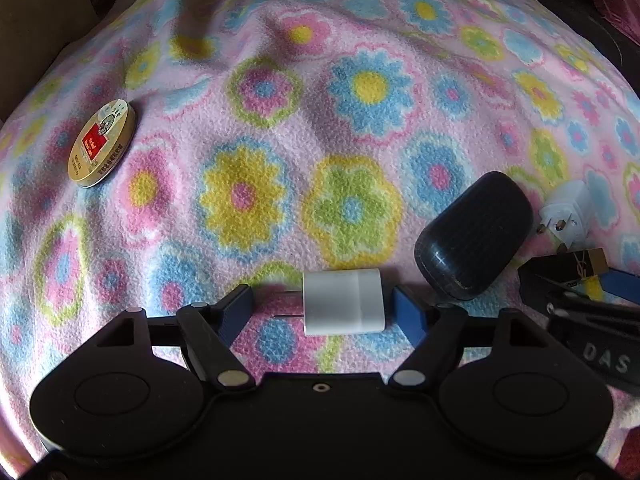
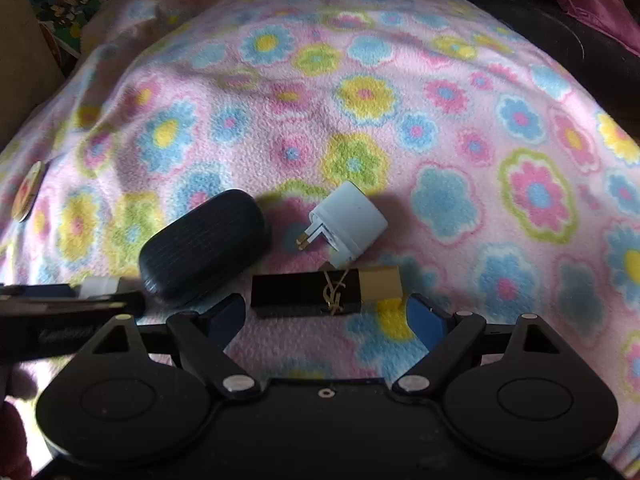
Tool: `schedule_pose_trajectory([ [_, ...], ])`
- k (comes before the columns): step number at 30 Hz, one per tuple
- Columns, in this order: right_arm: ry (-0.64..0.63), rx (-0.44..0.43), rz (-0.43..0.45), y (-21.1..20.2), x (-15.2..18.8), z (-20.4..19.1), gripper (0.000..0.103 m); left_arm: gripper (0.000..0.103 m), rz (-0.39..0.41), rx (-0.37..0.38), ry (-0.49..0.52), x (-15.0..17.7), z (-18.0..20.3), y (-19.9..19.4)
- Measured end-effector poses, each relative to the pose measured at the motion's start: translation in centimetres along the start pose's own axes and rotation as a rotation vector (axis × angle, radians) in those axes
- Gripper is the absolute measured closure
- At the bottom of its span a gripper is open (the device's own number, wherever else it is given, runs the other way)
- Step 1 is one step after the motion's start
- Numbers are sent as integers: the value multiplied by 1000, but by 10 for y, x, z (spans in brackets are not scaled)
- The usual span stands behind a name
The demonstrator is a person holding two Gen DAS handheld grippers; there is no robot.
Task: Organize rigid objects
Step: 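Grasp the white plug with the left tool while the right tool grasps the black-gold lipstick, then lift the white plug and black-gold lipstick and carry both toward the basket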
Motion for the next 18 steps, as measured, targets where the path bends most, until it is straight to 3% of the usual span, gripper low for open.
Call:
schedule_pose_trajectory([
  [2, 1, -7, -4, 5, -1, 1, 21, 37, 5, 1, -4, 0, 0, 0],
  [3, 2, -12, -1, 5, -1, 2, 21, 48, 10, 5, -3, 0, 1, -1],
  [4, 1, -17, 1, 4, 0, 2, 22, 50, 14, 10, 1, 0, 2, -1],
  [11, 27, -7, -25, -5, 7, 16, 22, 50, 11, 17, -34, 2, 2, -9],
  [18, 72, -39, -44, -40, 24, 29, 22, 50, 9, 35, -69, 20, 4, -43],
])
Point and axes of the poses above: each gripper's, at about its wrist camera, not at the fingertips, and y roughly the way its jaws point, z to its right, x to its underside, the point moved 6 cm from there along y, roughly the way its jaws point, and after that the axes turned 1 degree about z, right-handed, at the moved point
